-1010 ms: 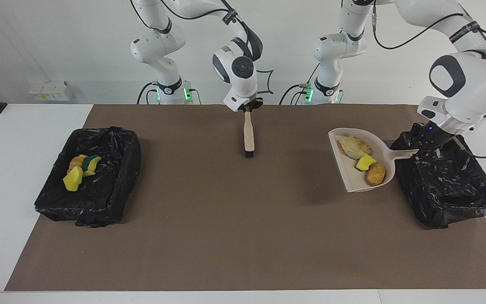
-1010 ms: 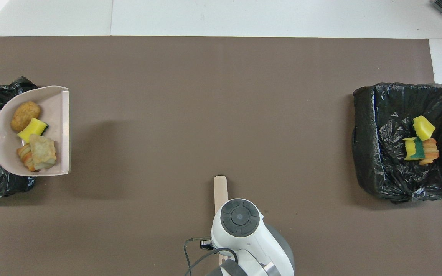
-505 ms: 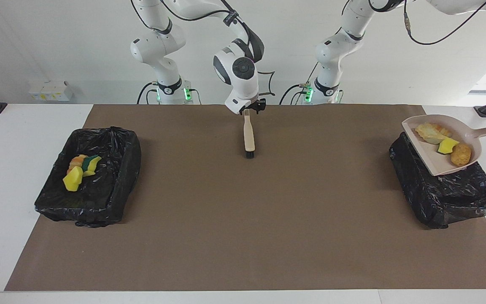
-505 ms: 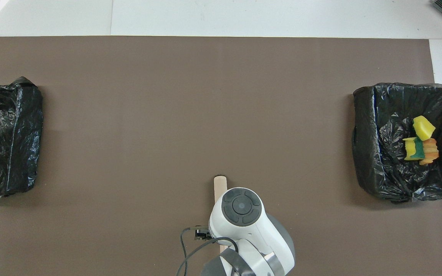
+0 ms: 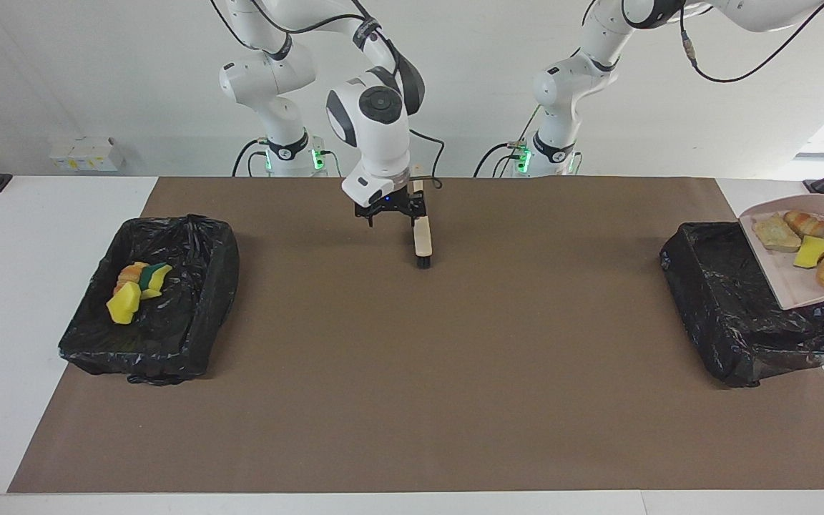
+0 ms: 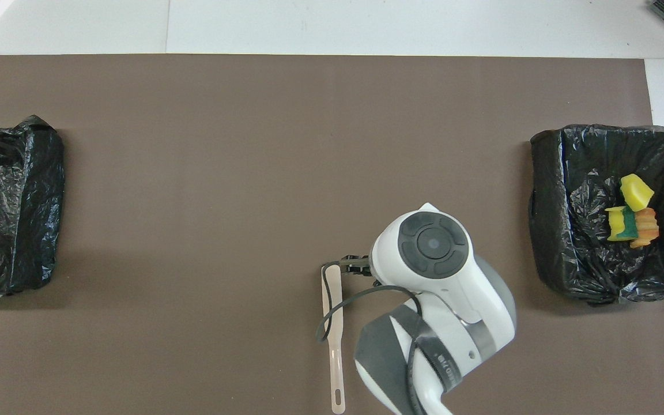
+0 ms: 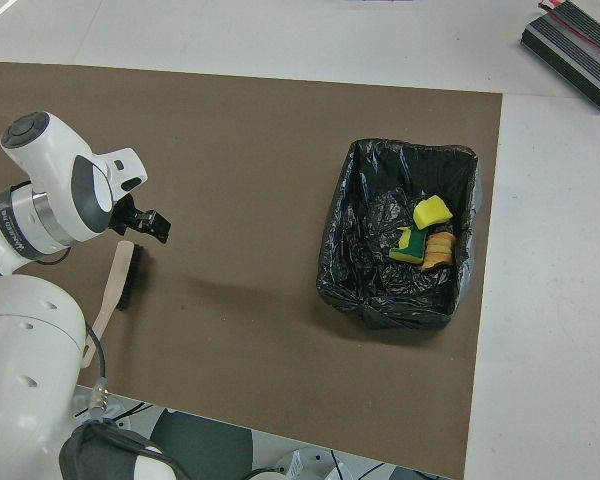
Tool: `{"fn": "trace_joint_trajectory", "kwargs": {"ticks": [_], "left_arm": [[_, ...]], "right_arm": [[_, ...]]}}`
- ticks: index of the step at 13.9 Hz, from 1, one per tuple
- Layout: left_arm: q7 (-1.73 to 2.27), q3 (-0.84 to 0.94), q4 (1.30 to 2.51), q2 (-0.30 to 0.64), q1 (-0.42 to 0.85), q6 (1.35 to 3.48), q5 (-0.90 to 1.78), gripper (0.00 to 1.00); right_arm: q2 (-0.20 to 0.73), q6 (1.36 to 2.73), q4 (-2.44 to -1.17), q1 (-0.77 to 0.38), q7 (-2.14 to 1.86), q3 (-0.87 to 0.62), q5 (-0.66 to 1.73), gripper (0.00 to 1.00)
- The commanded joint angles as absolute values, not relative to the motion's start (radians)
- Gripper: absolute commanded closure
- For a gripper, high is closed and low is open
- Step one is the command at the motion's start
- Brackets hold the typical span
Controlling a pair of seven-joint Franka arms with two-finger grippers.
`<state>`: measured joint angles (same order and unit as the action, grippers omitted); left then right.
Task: Sweep and dump trash in bin
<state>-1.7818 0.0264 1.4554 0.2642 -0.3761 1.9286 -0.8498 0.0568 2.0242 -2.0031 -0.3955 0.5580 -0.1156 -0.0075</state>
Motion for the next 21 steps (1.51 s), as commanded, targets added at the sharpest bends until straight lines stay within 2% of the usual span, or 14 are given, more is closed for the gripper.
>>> {"fn": "trace_joint_trajectory", "kwargs": {"ticks": [1, 3, 7, 9, 12, 17, 21], "left_arm": [[-1.648, 0.015, 1.576, 0.195, -0.322, 1.947, -1.031, 1.00], [-1.519, 0.017, 1.678, 0.135, -0.302, 1.957, -1.165, 1.00], [-1.398, 0.014, 1.755, 0.072, -0.250, 1.908, -1.388, 1.00], [-1.384, 0.012, 1.746, 0.054, -0.250, 1.907, -1.407, 1.00], [-1.388, 0.028, 1.732, 0.023, -0.227, 1.913, -1.375, 1.00], [-1.378, 0.034, 1.723, 0.023, -0.147, 1.856, -1.059, 1.00], [-1.364, 0.044, 1.733, 0.018, -0.132, 1.775, -0.712, 1.00]], "right_arm": [[0.069, 1.951, -1.910, -0.309, 0.490, -0.126, -0.086, 0.00], [0.068, 1.893, -1.853, -0.269, 0.462, -0.126, -0.121, 0.00], [0.016, 1.760, -1.746, -0.204, 0.378, -0.123, -0.107, 0.00], [-0.030, 1.711, -1.714, -0.154, 0.316, -0.124, -0.104, 0.00], [-0.043, 1.590, -1.614, -0.115, 0.208, -0.111, -0.112, 0.00], [-0.101, 1.526, -1.617, -0.094, -0.010, 0.090, -0.054, 0.00], [-0.132, 1.500, -1.664, -0.091, -0.017, 0.141, -0.054, 0.00]]}}
